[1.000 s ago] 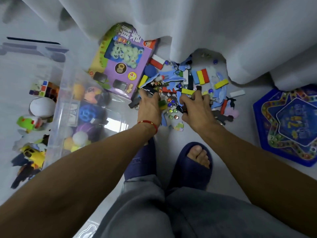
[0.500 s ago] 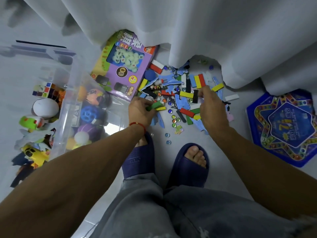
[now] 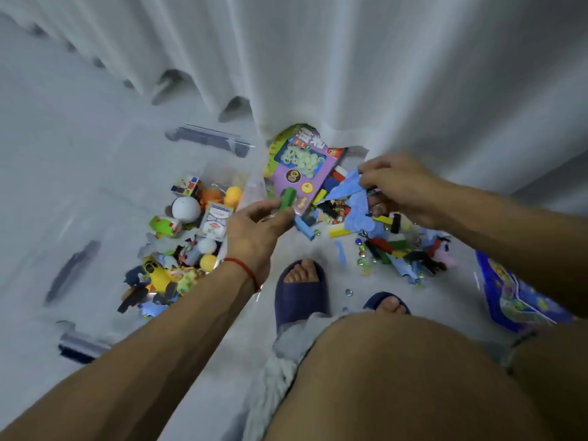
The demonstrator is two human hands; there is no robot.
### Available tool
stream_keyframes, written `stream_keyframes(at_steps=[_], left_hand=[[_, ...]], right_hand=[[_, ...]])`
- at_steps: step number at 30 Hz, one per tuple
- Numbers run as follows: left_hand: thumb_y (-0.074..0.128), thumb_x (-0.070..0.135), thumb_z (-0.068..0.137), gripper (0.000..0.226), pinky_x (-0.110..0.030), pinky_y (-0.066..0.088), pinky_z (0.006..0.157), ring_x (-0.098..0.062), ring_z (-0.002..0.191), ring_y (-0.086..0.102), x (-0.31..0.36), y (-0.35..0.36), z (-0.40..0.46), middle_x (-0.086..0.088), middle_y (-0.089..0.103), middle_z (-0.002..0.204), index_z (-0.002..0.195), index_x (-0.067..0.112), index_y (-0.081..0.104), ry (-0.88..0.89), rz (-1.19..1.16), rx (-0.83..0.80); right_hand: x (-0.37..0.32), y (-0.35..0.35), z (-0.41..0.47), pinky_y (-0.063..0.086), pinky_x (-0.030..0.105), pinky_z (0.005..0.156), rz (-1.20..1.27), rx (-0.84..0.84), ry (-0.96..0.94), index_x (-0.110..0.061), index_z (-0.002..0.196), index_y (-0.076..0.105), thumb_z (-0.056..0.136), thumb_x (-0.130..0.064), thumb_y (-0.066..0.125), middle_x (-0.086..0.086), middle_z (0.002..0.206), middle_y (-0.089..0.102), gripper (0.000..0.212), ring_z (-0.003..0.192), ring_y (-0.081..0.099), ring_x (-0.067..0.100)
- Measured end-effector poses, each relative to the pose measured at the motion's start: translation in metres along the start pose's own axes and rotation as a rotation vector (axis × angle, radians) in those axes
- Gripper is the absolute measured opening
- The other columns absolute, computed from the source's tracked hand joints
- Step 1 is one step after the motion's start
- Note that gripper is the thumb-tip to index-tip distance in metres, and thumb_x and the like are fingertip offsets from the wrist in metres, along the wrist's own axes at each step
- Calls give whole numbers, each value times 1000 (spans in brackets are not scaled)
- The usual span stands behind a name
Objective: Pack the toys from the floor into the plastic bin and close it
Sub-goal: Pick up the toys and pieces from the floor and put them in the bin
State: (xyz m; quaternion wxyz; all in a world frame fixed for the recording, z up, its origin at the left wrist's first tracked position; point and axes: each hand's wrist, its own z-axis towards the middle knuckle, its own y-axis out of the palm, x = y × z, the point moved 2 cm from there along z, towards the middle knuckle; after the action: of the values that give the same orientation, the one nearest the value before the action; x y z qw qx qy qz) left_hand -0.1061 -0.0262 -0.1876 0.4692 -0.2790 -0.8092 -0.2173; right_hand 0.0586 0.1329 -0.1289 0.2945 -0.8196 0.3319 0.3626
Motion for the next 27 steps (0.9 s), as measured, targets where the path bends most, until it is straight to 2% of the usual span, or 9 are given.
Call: stream_keyframes(at_steps=[3,7,12,14,16,18,21,25,27], left_hand=[[78,0,79,21,-34,58,82,-28,89,70,45,-58,-23,-23,72,100,98,-1,71,104,-44,94],[79,2,77,22,-36,58,81,-29,88,72,76,-149,-42,-18,73,99,97,5,71,177,-41,309],[60,1,86,49,-44,44,74,-22,59,56,70,-212,-45,-9,55,80,134,7,49,-89,133,358],[57,6,87,55,-40,43,78,-22,68,52,66,-212,-41,-6,51,84,140,15,46,-109,266,341],[60,16,80,56,-40,50,92,-25,94,62,68,-193,-43,-7,57,106,135,21,54,9,407,317],[61,14,78,46,-38,56,88,-22,104,66,69,-160,-45,1,62,115,123,25,63,174,468,229],[60,0,82,39,-21,54,78,-12,95,69,61,-97,-42,10,71,103,104,31,70,298,432,-47],[70,-1,78,33,-45,58,86,-23,92,70,13,-24,-19,-10,70,111,105,19,71,102,492,-416],[66,-7,84,32,-32,61,73,-16,77,69,-21,1,-9,-15,65,116,111,9,67,32,668,-526]], right_hand=[[-72,52,-27,54,31,52,-77,-224,-106,-5,103,61,94,0,52,8,68,56,13,52,57,20],[-121,138,-50,63,36,65,-29,-428,-148,-4,103,57,97,1,46,14,83,65,14,70,72,28],[-105,191,-52,61,48,82,-245,-470,-146,-3,120,56,98,-11,53,18,106,60,24,94,69,35],[-86,178,-46,60,49,85,-299,-417,-136,-5,122,60,96,-12,55,20,112,63,27,95,70,35],[-62,153,-40,61,44,82,-292,-326,-120,-7,117,63,95,-11,54,20,105,64,23,85,67,27],[-33,122,-34,61,41,74,-331,-208,-118,-11,109,67,94,-11,55,20,101,66,20,81,66,25],[16,75,-32,57,30,59,-421,-51,-106,-19,107,68,89,-16,60,11,104,70,20,84,69,26],[98,39,-35,52,35,62,-414,38,23,-20,113,63,88,-14,62,8,101,66,26,77,62,26],[145,39,-37,48,33,70,-445,45,87,-22,119,60,88,-16,67,5,115,61,32,89,61,25]])
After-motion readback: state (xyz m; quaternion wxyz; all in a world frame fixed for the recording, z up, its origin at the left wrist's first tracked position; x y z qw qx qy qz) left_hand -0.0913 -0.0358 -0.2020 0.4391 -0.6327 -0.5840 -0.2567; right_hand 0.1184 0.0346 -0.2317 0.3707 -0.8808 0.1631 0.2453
